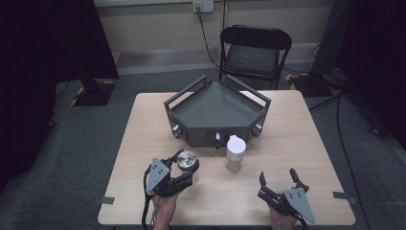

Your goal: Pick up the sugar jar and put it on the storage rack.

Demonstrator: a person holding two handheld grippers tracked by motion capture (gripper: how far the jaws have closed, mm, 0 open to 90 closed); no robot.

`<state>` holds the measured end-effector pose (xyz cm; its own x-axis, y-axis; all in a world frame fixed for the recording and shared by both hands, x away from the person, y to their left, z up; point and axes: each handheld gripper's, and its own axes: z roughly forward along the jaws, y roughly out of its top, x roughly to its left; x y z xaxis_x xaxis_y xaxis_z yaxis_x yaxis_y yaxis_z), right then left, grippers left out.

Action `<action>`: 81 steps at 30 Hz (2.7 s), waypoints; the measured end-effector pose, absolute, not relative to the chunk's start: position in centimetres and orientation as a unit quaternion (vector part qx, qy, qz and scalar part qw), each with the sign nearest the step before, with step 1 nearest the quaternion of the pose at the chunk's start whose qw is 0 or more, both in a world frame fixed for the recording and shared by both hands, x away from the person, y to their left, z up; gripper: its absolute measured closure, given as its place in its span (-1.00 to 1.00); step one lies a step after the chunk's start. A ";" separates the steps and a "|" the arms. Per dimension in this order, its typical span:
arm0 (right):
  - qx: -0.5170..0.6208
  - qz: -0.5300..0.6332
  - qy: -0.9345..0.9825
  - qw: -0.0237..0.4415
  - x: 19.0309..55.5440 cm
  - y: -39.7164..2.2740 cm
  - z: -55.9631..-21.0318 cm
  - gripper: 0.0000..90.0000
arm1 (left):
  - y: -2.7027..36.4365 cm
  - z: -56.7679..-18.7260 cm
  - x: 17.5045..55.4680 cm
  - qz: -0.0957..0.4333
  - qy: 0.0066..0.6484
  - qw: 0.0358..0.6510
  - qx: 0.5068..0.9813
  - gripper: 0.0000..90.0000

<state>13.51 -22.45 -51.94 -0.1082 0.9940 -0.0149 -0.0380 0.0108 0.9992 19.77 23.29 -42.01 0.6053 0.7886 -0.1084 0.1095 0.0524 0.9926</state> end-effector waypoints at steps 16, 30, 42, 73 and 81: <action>0.459 0.533 0.521 0.484 13.5 -22.5 -51.9 -0.97 | 22.9 -37.8 22.3 0.272 0.346 0.628 0.642 -0.23; 0.459 0.533 0.522 0.483 13.5 -22.5 -51.9 -0.97 | 21.0 -35.8 23.7 0.313 0.358 0.616 0.628 -0.23; 0.457 0.534 0.523 0.482 13.5 -22.6 -51.9 -0.97 | 18.8 -33.5 25.4 0.351 0.376 0.602 0.611 -0.23; 0.452 0.539 0.528 0.475 13.6 -23.0 -51.9 -0.97 | 14.7 -34.1 32.5 0.412 0.394 0.577 0.584 -0.23; 0.453 0.540 0.527 0.475 13.6 -23.0 -51.9 -0.97 | 13.9 -35.1 33.2 0.409 0.401 0.567 0.592 -0.23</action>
